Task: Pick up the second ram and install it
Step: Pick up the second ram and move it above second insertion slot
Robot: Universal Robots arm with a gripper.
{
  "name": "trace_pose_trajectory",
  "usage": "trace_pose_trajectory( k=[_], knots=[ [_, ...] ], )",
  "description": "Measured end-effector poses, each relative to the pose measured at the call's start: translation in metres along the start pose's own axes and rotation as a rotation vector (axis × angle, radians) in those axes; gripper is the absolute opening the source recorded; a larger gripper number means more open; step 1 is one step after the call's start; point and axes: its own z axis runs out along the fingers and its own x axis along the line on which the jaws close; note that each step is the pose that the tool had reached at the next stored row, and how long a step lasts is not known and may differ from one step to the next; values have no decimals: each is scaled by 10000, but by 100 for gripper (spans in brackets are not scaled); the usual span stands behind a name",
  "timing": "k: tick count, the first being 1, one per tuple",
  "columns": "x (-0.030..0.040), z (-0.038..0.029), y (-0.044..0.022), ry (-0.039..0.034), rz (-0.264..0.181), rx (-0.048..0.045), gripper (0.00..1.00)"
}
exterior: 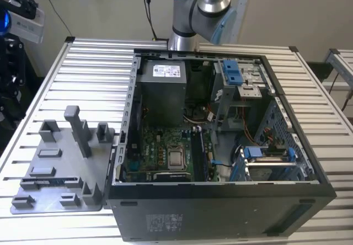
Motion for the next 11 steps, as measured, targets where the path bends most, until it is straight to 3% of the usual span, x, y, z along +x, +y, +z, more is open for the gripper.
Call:
trace_pose_trajectory(
  k=[3, 4, 11],
  knots=[
    [0, 0, 0, 1, -15, 0, 36],
    [0, 0, 0, 1, -20, 0, 42],
    [-3, 15, 3, 8, -35, 4, 42]
  ],
)
